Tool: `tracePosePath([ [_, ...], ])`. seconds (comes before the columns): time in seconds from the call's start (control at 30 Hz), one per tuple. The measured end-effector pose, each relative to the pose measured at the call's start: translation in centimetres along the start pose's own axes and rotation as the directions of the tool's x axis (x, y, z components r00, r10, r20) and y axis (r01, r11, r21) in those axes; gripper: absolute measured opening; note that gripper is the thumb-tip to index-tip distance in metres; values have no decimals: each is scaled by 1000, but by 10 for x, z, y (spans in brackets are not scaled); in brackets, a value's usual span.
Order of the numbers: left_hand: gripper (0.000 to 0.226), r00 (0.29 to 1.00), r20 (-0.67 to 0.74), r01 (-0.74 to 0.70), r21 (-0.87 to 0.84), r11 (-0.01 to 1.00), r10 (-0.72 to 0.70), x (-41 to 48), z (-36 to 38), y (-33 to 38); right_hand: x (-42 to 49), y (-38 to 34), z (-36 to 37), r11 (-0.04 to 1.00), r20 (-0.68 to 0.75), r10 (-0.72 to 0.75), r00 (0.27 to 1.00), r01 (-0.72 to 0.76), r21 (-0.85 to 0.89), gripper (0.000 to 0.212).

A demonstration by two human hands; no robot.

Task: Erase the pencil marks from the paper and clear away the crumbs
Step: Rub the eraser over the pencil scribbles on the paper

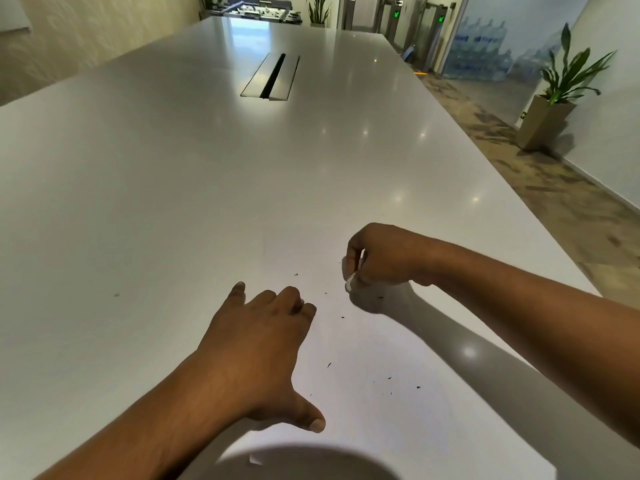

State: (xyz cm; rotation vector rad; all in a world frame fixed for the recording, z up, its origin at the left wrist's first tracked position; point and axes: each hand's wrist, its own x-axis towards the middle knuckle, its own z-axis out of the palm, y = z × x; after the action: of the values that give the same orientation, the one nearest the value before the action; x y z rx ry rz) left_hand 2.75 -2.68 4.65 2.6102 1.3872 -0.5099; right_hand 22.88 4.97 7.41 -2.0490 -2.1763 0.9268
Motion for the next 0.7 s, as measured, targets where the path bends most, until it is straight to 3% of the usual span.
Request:
tracePosePath([
  [0.1,111,1000,0,5,2,1000,-5,0,0,0,2,6,-5,979,-107,74,991,-93,-179,6],
  [0.17,111,1000,-1,6,-2,1000,-6,0,1,0,2,11,-6,891,-245,26,969,-134,-434,4],
  [0.23,112,1000,-6,2,2,1000,-2,0,1,0,-1,17,-1,842,-316,-50,947,-130,-523,10],
  [0.43,112,1000,-3,1,1,1000,-1,1,1,0,-11,11,-13,976,-423,-132,897,43,-213,8],
  [0.7,111,1000,-3,-1,3,1000,1,0,3,-1,-10,36,-11,993,-581,-87,809,26,-112,6],
])
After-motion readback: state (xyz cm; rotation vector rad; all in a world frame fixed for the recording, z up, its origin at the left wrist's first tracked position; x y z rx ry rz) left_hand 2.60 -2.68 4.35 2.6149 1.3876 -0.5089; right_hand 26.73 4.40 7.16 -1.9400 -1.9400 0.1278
